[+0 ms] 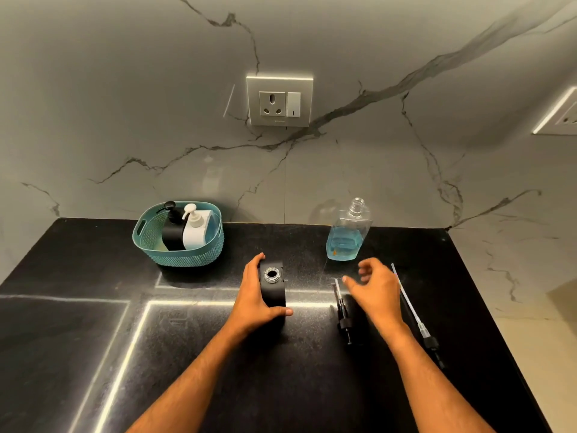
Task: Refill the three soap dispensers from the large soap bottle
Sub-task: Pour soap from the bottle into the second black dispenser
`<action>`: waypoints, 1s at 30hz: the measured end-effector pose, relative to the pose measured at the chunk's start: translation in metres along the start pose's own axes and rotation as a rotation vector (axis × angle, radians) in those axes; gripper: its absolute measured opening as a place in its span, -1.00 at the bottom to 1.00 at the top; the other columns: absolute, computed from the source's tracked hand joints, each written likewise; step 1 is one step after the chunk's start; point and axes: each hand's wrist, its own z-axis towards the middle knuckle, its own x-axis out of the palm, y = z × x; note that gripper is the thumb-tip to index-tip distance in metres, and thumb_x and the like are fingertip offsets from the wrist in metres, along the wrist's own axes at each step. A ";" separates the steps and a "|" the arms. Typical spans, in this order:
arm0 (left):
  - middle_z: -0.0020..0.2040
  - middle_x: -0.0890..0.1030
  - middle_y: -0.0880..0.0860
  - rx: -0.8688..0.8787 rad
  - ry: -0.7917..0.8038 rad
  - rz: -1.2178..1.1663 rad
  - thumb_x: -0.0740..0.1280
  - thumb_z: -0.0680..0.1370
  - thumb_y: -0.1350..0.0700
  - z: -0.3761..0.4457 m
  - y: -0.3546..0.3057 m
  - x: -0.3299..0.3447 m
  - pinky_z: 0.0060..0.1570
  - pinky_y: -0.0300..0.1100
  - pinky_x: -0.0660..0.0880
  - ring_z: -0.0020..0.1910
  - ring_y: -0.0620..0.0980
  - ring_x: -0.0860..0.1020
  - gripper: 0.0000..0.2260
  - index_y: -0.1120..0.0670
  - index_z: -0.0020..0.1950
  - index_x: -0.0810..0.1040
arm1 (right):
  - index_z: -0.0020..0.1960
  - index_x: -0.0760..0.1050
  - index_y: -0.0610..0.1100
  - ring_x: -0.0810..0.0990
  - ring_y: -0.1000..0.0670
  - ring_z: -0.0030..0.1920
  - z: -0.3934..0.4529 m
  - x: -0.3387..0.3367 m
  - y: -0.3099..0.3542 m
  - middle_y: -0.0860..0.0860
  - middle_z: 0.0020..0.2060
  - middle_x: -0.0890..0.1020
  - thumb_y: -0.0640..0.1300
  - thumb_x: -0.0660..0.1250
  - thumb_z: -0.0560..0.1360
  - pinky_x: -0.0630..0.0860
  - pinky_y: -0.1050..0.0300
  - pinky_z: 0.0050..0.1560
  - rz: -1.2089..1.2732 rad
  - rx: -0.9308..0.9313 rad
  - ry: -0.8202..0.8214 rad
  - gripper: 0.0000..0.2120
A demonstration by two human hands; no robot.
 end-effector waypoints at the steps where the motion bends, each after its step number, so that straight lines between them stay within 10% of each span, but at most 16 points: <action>1: 0.58 0.22 -0.05 0.003 -0.004 -0.004 0.77 0.17 -0.02 0.001 -0.001 0.000 0.48 -0.23 0.21 0.53 -0.07 0.26 0.22 0.01 0.65 0.09 | 0.19 0.54 -0.07 0.63 0.06 -0.03 0.010 -0.002 -0.002 -0.01 0.03 0.65 -0.04 0.65 0.34 0.60 0.19 -0.07 0.091 -0.003 -0.034 -0.50; 11: 0.52 0.26 -0.16 0.015 -0.014 -0.029 0.69 0.08 -0.28 0.007 -0.011 0.003 0.50 -0.11 0.34 0.50 -0.13 0.32 0.23 -0.09 0.62 0.13 | 0.61 0.18 -0.13 0.40 0.02 0.47 0.089 0.004 -0.004 -0.04 0.52 0.38 -0.24 0.68 0.28 0.41 0.06 0.41 0.499 -0.006 0.015 0.04; 17: 0.54 0.26 -0.13 0.011 -0.012 0.005 0.69 0.09 -0.27 0.012 -0.014 -0.001 0.54 0.05 0.35 0.53 -0.09 0.31 0.24 -0.02 0.63 0.15 | 0.33 0.43 0.13 0.60 0.02 0.28 0.096 0.017 -0.007 0.05 0.25 0.59 -0.34 0.66 0.27 0.60 0.25 0.12 0.572 -0.046 0.127 -0.21; 23: 0.52 0.28 -0.11 0.006 -0.020 0.027 0.69 0.07 -0.29 0.016 -0.015 -0.003 0.51 0.05 0.39 0.50 -0.11 0.33 0.25 0.01 0.63 0.18 | 0.30 0.47 0.05 0.58 -0.06 0.27 0.101 0.027 -0.009 -0.06 0.27 0.57 -0.20 0.74 0.17 0.57 -0.15 0.31 0.549 0.016 0.054 -0.21; 30: 0.51 0.28 -0.12 0.011 -0.024 0.007 0.70 0.07 -0.27 0.016 -0.023 -0.006 0.49 0.05 0.42 0.48 -0.11 0.36 0.24 -0.04 0.62 0.18 | 0.26 0.56 0.03 0.65 0.01 0.21 0.091 0.030 -0.013 0.03 0.17 0.67 0.03 0.77 0.12 0.63 -0.10 0.23 0.544 -0.013 -0.003 -0.24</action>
